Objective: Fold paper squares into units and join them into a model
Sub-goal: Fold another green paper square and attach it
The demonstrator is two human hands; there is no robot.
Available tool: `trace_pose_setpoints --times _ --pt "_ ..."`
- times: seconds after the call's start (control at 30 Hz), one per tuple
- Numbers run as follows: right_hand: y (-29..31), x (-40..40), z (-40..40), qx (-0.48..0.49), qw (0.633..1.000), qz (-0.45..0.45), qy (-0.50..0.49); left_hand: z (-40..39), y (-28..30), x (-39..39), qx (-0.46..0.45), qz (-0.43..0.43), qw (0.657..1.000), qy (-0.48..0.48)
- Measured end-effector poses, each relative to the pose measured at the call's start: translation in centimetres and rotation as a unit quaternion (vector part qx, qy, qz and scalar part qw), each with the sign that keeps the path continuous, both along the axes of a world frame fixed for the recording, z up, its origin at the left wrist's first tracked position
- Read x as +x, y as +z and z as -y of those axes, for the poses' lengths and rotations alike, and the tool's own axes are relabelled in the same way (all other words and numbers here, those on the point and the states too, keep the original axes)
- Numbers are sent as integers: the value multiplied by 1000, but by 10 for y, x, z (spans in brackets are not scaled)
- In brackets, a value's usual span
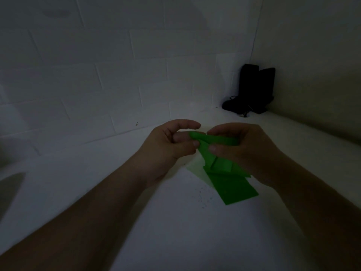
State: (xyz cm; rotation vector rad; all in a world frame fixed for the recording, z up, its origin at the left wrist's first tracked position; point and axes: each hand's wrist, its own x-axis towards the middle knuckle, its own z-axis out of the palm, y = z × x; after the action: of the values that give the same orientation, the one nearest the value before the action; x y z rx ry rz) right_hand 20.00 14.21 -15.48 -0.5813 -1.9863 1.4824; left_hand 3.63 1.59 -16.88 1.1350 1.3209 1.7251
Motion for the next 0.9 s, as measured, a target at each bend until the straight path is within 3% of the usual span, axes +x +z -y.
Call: trace_pose_setpoints --times 0.2,0.37,0.47,0.7,0.9 --pt "0 -3 1 56 997 0 -43 -1 1 2 -27 21 999 30" --pt "1 -1 1 39 999 -24 -10 0 4 2 -31 54 997 47" --pt "1 -2 -2 93 995 -5 -24 0 5 -1 -39 61 995 64" --pt "0 -2 -2 223 973 41 -52 1 3 -3 -35 -30 994 104" --pt "-4 -3 4 239 968 41 -58 -1 1 -2 -21 -85 987 133"
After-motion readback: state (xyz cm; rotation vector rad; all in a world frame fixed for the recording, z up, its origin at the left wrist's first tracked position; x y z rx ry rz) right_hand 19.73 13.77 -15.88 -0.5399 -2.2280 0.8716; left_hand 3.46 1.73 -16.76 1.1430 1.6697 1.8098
